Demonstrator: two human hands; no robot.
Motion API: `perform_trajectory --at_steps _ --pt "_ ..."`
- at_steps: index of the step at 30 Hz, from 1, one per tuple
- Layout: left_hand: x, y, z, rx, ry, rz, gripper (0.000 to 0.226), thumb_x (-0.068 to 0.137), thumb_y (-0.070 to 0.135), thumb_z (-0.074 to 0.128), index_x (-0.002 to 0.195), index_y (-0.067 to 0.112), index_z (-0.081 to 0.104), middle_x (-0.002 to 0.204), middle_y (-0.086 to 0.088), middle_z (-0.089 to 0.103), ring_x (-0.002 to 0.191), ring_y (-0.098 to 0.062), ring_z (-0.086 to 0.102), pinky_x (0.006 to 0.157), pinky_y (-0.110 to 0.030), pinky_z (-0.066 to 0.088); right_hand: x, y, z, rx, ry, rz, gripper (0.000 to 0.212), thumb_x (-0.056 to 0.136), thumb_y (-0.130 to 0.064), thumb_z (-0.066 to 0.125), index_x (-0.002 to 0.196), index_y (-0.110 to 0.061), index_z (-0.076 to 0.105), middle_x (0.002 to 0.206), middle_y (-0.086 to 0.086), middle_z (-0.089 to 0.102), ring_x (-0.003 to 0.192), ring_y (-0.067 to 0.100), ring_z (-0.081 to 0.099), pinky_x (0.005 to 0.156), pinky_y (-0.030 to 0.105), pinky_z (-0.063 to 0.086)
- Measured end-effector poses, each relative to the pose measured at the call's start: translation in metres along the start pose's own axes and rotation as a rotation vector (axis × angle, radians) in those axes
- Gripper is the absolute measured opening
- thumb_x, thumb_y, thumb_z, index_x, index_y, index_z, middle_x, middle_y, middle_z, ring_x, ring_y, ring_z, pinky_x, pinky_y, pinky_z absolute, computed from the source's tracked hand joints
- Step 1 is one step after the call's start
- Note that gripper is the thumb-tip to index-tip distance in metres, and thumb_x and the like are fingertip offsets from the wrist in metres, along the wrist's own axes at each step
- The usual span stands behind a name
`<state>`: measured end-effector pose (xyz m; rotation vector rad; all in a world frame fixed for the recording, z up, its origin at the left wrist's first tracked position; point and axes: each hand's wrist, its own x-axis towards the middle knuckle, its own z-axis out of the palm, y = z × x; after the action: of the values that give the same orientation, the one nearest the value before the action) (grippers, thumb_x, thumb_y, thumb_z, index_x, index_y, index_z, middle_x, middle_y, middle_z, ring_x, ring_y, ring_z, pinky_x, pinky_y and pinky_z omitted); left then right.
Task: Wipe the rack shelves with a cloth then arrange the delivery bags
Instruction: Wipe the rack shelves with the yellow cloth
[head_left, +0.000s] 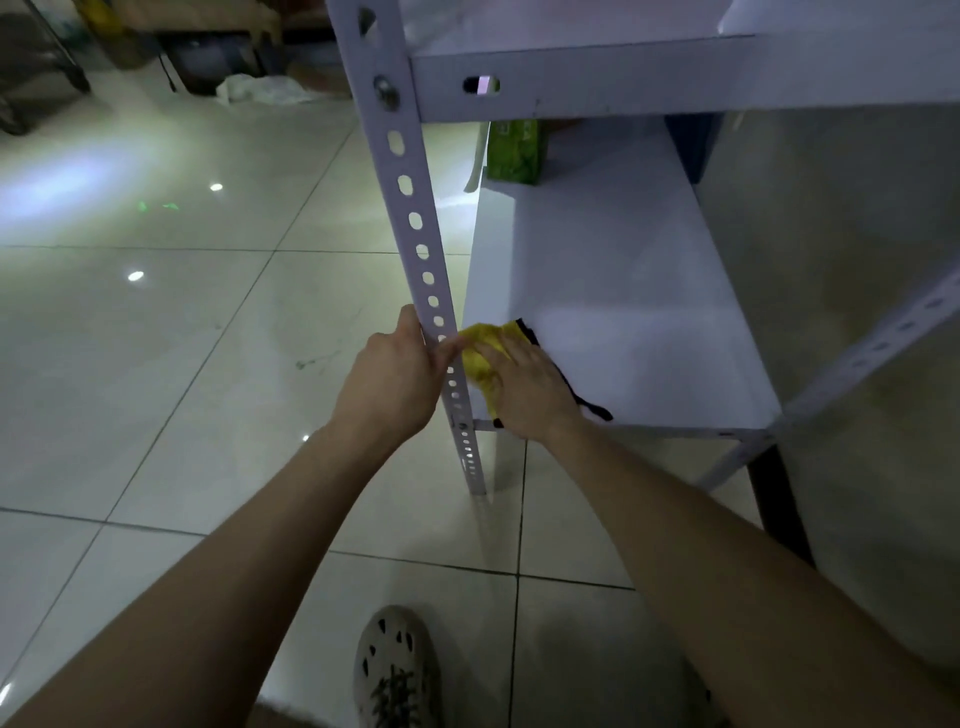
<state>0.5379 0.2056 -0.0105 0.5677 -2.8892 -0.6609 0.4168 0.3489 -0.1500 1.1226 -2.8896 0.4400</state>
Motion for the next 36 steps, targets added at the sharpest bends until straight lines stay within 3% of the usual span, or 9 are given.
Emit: perform_trajectory --at_steps 2,4,10,16,23,26,30,36 --pt "-0.007 0.003 0.005 0.218 -0.093 -0.06 0.063 0.107 0.068 0.034 0.107 0.012 0.063 0.097 -0.017 0.07 0.086 -0.04 0.066 0.072 -0.042 0.052 -0.017 0.01 -0.006 0.042 -0.018 0.01 0.066 0.103 -0.022 0.053 0.164 -0.024 0.028 0.168 0.005 0.028 0.156 0.025 0.025 0.126 0.038 0.021" --pt "-0.016 0.008 0.011 0.316 -0.202 -0.056 0.061 0.108 0.067 0.035 0.09 0.014 0.062 0.085 -0.012 0.066 0.083 -0.038 0.068 0.076 -0.041 0.056 -0.037 0.027 -0.015 0.1 -0.011 0.035 0.062 0.105 -0.018 0.051 0.163 -0.02 0.032 0.168 0.009 0.031 0.155 0.028 0.029 0.126 0.038 0.02" --pt "-0.02 0.045 0.032 0.341 -0.301 0.198 0.038 0.103 0.05 0.065 0.128 0.021 0.066 0.113 -0.01 0.074 0.096 -0.031 0.073 0.089 -0.045 0.063 -0.107 0.101 -0.041 0.173 0.095 0.25 0.051 0.109 -0.016 0.045 0.16 -0.014 0.041 0.166 0.017 0.034 0.155 0.034 0.031 0.125 0.044 0.024" --pt "0.003 0.07 0.068 0.408 -0.304 0.426 0.058 0.1 0.039 0.073 0.152 0.026 0.051 0.141 -0.004 0.064 0.125 -0.027 0.064 0.099 -0.043 0.057 -0.109 0.154 -0.059 0.139 0.083 0.492 0.064 0.103 -0.019 0.051 0.164 -0.021 0.031 0.17 0.012 0.023 0.155 0.031 0.025 0.125 0.038 0.019" --pt "0.025 0.048 0.107 0.553 -0.252 0.531 0.08 0.093 0.035 0.082 0.162 0.027 0.041 0.157 -0.001 0.055 0.132 -0.026 0.06 0.11 -0.04 0.05 -0.034 0.211 -0.059 0.114 0.13 0.639 0.077 0.099 -0.031 0.053 0.167 -0.028 0.016 0.172 0.012 0.016 0.16 0.031 0.012 0.13 0.042 0.005" --pt "0.029 0.037 0.112 0.518 -0.248 0.561 0.07 0.096 0.029 0.078 0.159 0.033 0.046 0.155 0.001 0.056 0.126 -0.025 0.061 0.106 -0.04 0.05 0.007 0.235 -0.061 0.091 0.041 0.644 0.075 0.101 -0.037 0.044 0.167 -0.029 0.011 0.174 0.012 0.008 0.161 0.031 0.005 0.13 0.042 0.002" --pt "0.027 0.034 0.118 0.5 -0.22 0.59 0.063 0.097 0.019 0.071 0.156 0.032 0.05 0.149 -0.001 0.059 0.121 -0.026 0.063 0.104 -0.041 0.049 0.058 0.253 -0.063 0.046 0.0 0.555 0.071 0.104 -0.035 0.044 0.167 -0.025 0.013 0.173 0.015 0.013 0.159 0.035 0.011 0.129 0.044 0.008" --pt "0.029 0.03 0.121 0.535 -0.187 0.631 0.06 0.094 0.013 0.071 0.149 0.03 0.052 0.145 -0.002 0.06 0.118 -0.026 0.064 0.103 -0.042 0.051 0.111 0.187 -0.044 0.096 -0.034 0.292 0.06 0.11 -0.031 0.036 0.167 -0.023 0.02 0.172 0.012 0.019 0.158 0.034 0.016 0.129 0.043 0.012"
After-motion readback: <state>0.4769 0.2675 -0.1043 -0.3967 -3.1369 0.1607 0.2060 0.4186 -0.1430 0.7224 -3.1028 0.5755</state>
